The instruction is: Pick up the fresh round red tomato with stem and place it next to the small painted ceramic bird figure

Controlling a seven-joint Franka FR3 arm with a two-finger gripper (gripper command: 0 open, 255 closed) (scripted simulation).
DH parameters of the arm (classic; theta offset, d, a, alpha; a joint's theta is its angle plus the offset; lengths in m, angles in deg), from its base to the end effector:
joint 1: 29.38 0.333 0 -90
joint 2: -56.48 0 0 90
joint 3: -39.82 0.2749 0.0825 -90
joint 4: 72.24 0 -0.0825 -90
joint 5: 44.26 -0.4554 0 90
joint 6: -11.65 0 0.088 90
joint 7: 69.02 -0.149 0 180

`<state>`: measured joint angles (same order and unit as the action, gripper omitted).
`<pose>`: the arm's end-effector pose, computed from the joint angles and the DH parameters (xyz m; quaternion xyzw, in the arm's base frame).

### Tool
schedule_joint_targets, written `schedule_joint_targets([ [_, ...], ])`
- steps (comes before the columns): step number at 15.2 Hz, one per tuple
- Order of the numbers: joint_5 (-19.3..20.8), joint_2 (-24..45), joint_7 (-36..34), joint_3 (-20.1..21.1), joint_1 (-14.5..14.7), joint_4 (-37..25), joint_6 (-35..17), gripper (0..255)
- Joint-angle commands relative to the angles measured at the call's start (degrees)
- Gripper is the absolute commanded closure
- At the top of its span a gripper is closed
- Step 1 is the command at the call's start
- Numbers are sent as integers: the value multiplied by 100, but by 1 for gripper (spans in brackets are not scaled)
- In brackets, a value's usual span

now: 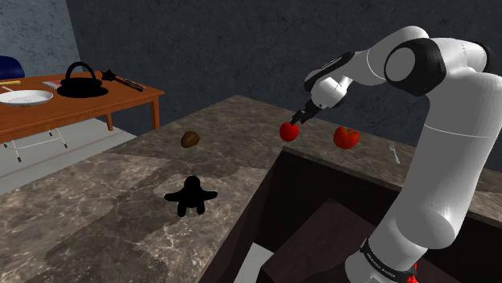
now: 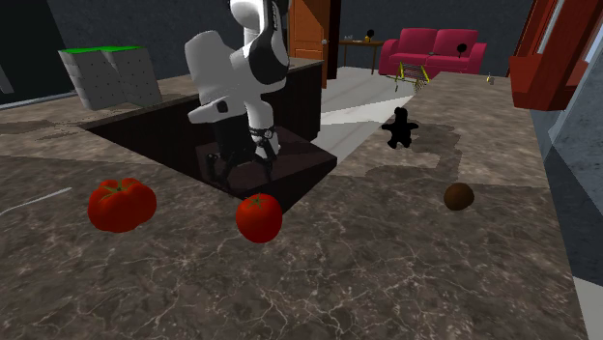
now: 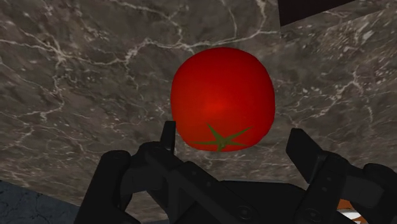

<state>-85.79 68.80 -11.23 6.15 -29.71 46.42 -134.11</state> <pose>0.5543 -0.3681 0.2512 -0.9698 0.0484 -0.2383 0.0210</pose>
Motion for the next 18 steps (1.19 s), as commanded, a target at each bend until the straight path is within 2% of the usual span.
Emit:
schedule_joint_targets([
  [1, -63, 47, 46, 20, -17, -12, -19, 0],
  [7, -61, 46, 45, 20, -17, -12, -18, 0],
  [8, -61, 46, 45, 20, -17, -12, -18, 255],
  [18, 24, -4, -29, -8, 4, -26, 22, 255],
])
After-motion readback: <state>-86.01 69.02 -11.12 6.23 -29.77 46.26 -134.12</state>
